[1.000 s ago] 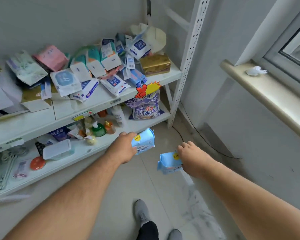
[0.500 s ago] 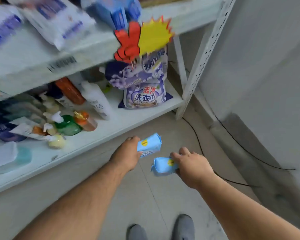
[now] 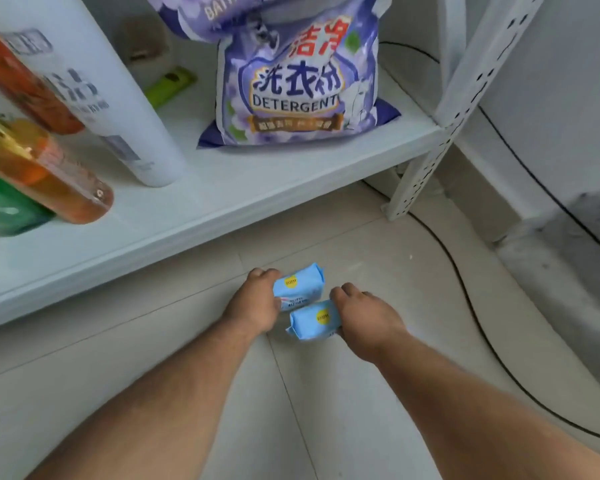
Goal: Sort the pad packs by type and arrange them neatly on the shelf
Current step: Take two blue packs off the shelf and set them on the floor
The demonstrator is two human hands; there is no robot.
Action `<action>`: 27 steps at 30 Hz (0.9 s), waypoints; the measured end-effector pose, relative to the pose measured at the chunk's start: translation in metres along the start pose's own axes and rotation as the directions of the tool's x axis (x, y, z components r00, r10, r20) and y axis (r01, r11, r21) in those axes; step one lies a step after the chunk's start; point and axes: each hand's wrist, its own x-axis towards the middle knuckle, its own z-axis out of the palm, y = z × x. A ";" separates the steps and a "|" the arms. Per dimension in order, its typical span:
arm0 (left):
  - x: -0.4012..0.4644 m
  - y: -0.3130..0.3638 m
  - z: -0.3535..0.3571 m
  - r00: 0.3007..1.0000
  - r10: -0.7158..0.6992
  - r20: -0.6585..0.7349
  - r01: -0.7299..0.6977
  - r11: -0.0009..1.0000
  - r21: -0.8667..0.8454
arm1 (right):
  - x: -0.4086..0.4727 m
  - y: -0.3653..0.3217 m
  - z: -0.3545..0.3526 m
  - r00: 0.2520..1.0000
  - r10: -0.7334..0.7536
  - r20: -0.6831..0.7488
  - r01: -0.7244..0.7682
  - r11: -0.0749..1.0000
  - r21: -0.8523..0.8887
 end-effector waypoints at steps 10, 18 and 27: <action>0.070 -0.036 0.032 0.997 0.068 -0.028 -0.072 0.982 -0.174 | 0.073 -0.007 0.047 0.998 0.052 -0.041 -0.048 0.995 0.085; 0.067 -0.040 0.033 0.997 0.079 0.026 -0.069 0.963 -0.262 | 0.067 -0.007 0.048 0.984 0.150 -0.093 -0.133 0.977 0.164; 0.057 -0.037 0.028 0.996 0.062 0.068 -0.045 0.974 -0.222 | 0.055 -0.008 0.042 0.984 0.168 -0.052 -0.157 0.971 0.178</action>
